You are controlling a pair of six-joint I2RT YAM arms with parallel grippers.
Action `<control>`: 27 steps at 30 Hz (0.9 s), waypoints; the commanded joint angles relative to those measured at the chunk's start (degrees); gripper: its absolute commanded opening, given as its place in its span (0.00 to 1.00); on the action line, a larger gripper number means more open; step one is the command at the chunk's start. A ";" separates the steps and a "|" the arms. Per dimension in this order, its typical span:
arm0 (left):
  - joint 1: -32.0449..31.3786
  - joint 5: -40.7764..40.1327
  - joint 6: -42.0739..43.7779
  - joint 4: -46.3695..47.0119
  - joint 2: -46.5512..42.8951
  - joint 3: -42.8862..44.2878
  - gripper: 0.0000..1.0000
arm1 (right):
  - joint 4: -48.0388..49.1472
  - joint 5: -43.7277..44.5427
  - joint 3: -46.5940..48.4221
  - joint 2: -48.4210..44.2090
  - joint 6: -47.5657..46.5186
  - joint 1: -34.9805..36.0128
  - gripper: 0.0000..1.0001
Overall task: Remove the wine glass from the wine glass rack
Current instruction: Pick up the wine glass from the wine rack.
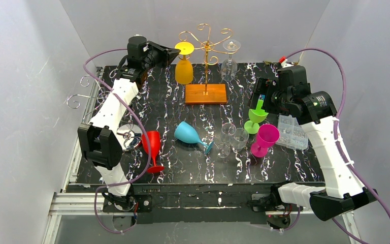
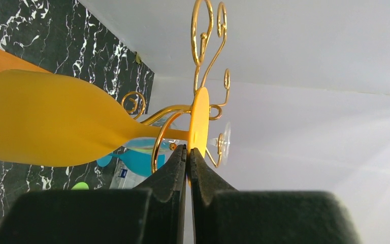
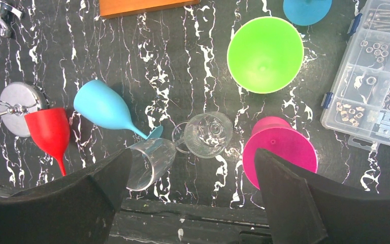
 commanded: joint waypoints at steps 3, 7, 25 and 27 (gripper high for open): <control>0.13 4.33 0.51 2.19 0.45 3.28 0.00 | 0.52 0.43 1.57 -0.51 0.13 -0.12 1.00; -0.07 6.03 0.84 2.48 0.71 4.05 0.00 | 0.70 0.46 1.57 -0.53 0.15 -0.12 1.00; -0.90 11.57 0.24 1.11 -1.62 3.24 0.00 | 2.50 -1.96 2.18 -0.88 0.39 -0.12 1.00; -0.96 11.90 0.15 1.09 -2.40 2.77 0.00 | 3.05 -2.72 2.18 -0.88 0.40 -0.12 1.00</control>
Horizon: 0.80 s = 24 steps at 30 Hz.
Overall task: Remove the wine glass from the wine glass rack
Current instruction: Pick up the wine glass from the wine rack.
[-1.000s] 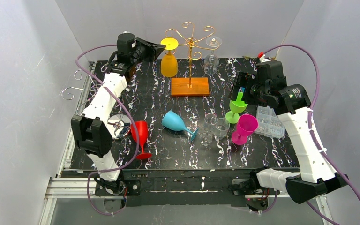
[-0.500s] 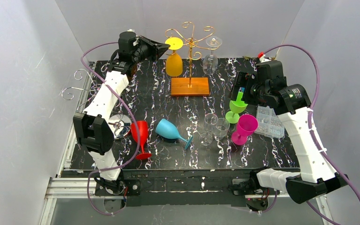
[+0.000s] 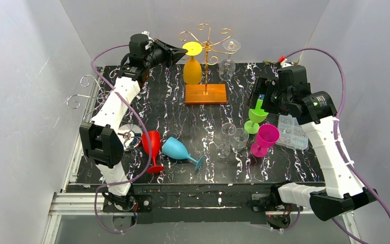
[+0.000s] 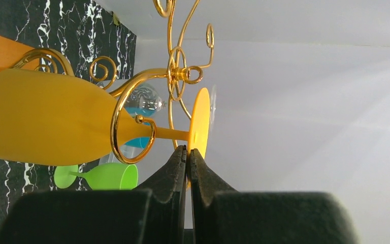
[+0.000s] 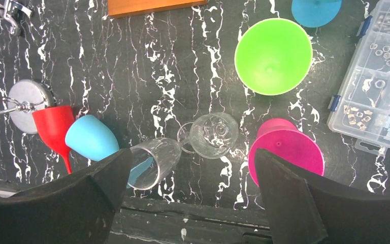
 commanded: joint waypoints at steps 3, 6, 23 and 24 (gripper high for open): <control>-0.51 3.02 0.01 0.13 -5.53 -0.95 0.00 | 3.84 -3.39 2.38 -1.05 0.77 -0.12 1.00; -0.51 3.30 -0.43 0.10 -7.85 -2.73 0.00 | 4.73 -4.46 3.00 -0.81 1.19 -0.12 1.00; -0.80 4.44 -9.09 1.95 -26.34 -18.82 0.00 | 21.17 -18.86 -1.68 -1.87 11.51 0.73 1.00; -0.82 4.19 -10.34 2.46 -27.78 -19.91 0.00 | 23.08 -19.36 -2.14 -2.05 12.81 1.20 1.00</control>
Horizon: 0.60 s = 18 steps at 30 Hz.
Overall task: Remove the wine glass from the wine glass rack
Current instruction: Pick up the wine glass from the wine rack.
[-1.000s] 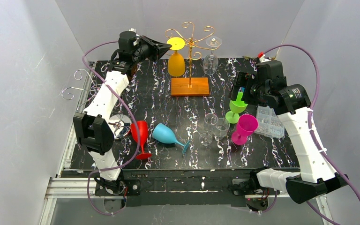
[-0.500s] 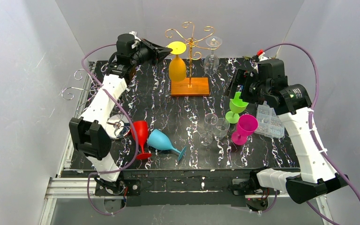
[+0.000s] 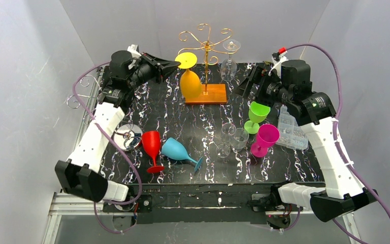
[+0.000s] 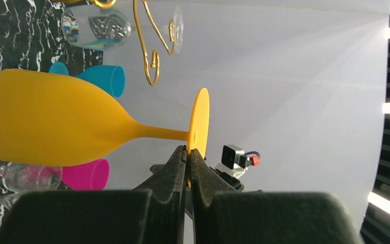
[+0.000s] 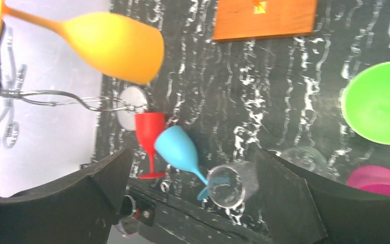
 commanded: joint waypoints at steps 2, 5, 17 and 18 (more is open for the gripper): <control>-0.31 0.68 -7.81 3.73 -10.01 -5.02 0.00 | 14.26 -5.75 -2.61 -1.93 8.03 2.41 1.00; -0.35 0.72 -13.40 7.11 -13.07 -7.84 0.00 | 19.37 -5.80 -3.78 -1.81 11.70 5.45 1.00; -0.52 -3.32 -33.83 18.61 -17.17 -6.67 0.00 | 66.73 -1.55 -23.17 -5.22 37.07 14.10 1.00; -0.48 -3.52 -34.58 19.10 -17.27 -6.56 0.00 | 70.32 -2.35 -23.81 -4.60 38.78 14.10 1.00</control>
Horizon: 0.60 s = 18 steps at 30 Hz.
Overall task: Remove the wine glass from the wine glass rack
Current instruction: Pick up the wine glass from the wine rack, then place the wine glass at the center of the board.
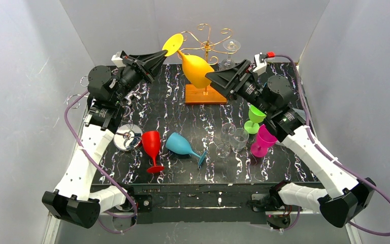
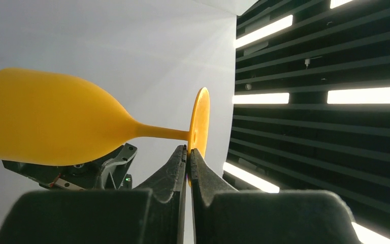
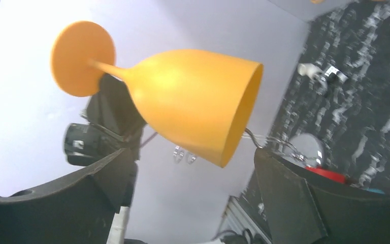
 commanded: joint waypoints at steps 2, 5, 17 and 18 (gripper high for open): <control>-0.41 -0.69 -4.46 5.04 -1.40 3.56 0.00 | 24.79 -1.07 -4.27 -0.14 9.91 0.11 1.00; -0.58 -0.96 -5.55 6.46 -1.23 4.00 0.00 | 30.53 -1.81 -5.23 0.82 12.23 0.11 1.00; -5.62 -4.17 -7.47 13.38 -1.69 -0.03 0.00 | 41.18 -2.73 -3.25 3.91 18.24 0.37 0.64; -5.86 -4.27 -7.54 13.72 -1.69 -0.44 0.00 | 41.37 -2.67 -3.23 3.92 18.38 0.37 0.58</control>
